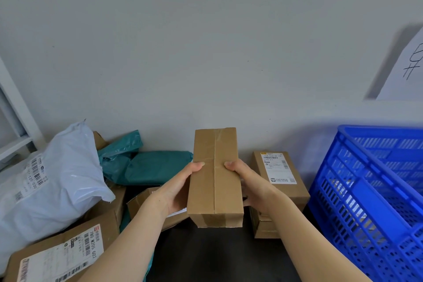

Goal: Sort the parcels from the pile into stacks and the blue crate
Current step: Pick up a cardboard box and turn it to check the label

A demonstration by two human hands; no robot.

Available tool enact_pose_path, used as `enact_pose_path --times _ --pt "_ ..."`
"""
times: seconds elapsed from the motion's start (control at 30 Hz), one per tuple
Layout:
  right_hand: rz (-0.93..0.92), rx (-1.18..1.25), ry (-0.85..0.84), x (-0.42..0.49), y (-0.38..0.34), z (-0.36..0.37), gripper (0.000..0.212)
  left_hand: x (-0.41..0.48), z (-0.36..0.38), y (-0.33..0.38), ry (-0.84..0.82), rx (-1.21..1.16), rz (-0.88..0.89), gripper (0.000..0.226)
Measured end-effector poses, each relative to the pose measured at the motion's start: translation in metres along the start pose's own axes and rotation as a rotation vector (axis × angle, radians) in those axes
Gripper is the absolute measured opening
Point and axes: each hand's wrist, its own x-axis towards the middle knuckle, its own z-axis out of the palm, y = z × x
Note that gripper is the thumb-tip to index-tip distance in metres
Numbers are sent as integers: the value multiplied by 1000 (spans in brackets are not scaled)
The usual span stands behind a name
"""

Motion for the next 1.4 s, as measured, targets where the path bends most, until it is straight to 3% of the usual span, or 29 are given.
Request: enact_pose_path --times 0.1,0.4,0.57,0.73,0.8,1.03,1.13,1.27,1.4 --pt "-26 -19 -13 -1 0 2 67 2 -2 -1 5 6 16 64" --pt "-65 9 28 -1 5 4 68 4 2 -2 4 54 46 54" --pt "-15 33 -3 -3 6 1 37 7 1 -5 27 40 9 68" --pt "-33 16 42 -2 0 1 50 10 4 -1 44 115 25 54" --pt "-47 25 55 -2 -4 2 42 13 4 0 43 130 45 51" --pt "-53 22 120 -9 -8 0 18 19 1 -3 2 80 31 81" --pt "-67 29 118 -10 -8 -4 26 13 2 -1 -20 24 25 77" --pt "-86 52 201 -4 -3 -5 37 16 -2 -2 33 41 24 92" --pt "-91 -18 332 7 0 -10 55 19 -6 -4 148 28 66 55"
